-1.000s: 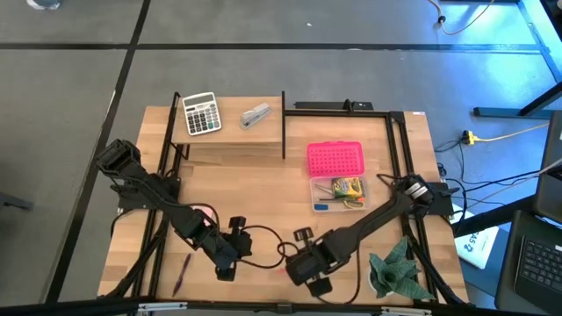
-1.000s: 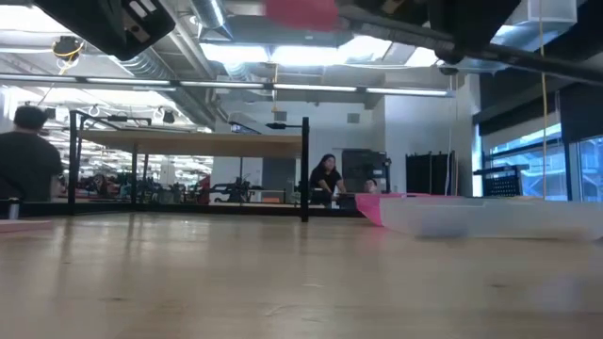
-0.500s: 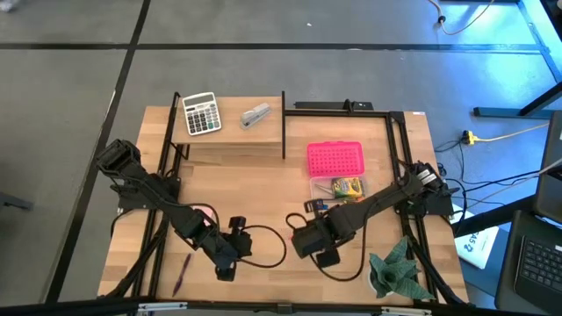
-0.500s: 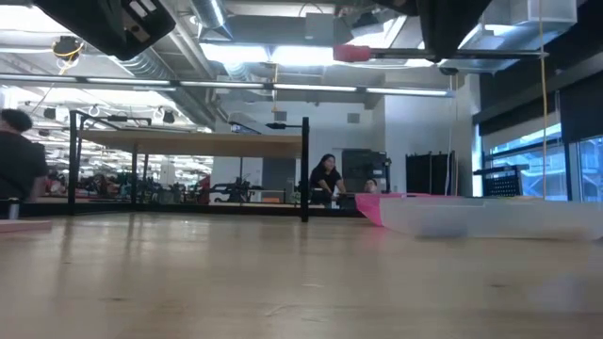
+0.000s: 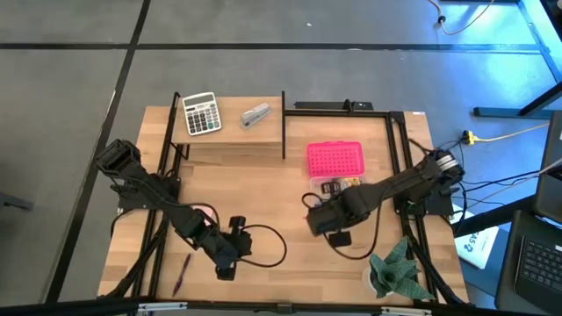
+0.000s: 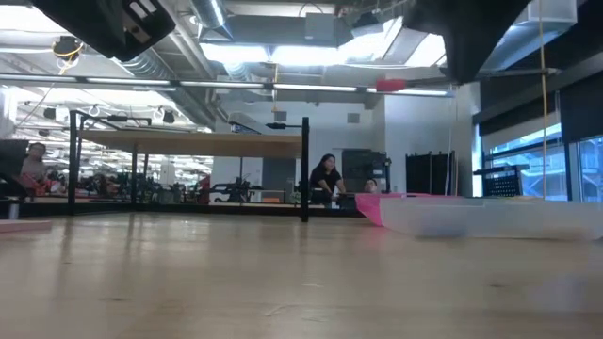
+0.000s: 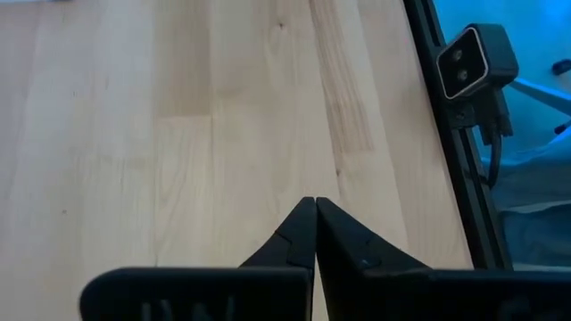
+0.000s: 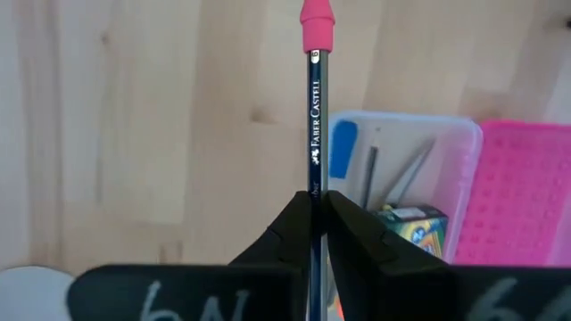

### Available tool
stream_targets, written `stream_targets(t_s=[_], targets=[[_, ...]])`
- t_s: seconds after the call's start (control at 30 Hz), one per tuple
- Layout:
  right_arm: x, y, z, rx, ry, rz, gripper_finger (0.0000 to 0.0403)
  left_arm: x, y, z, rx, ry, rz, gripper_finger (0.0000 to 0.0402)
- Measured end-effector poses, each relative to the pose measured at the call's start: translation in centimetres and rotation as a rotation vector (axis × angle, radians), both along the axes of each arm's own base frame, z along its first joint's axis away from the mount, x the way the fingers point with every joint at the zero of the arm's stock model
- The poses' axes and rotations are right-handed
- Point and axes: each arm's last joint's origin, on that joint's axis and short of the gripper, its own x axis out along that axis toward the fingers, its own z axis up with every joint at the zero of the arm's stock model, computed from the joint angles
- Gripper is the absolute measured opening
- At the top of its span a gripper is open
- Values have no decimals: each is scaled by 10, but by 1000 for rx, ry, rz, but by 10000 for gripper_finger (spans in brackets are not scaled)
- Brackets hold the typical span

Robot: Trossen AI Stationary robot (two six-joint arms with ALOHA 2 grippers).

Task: Pack school essentials
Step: Put the pink pencil into the pink supply box

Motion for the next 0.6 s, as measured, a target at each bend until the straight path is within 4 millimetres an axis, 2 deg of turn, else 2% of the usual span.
stream_targets(t_s=[0.1, 0.27, 0.47, 0.6], targets=[[-10, -15, -4, 5, -12, -32, 35, 2, 3, 0, 1, 0, 11, 0], [-25, -41, -23, 9, -25, -99, 35, 7, 10, 0, 1, 0, 37, 0], [-36, -68, -49, -4, -11, -111, 35, 13, 19, 0, 1, 0, 73, 0], [-39, -79, -64, 34, -8, -99, 35, 16, 24, 0, 1, 0, 90, 0]])
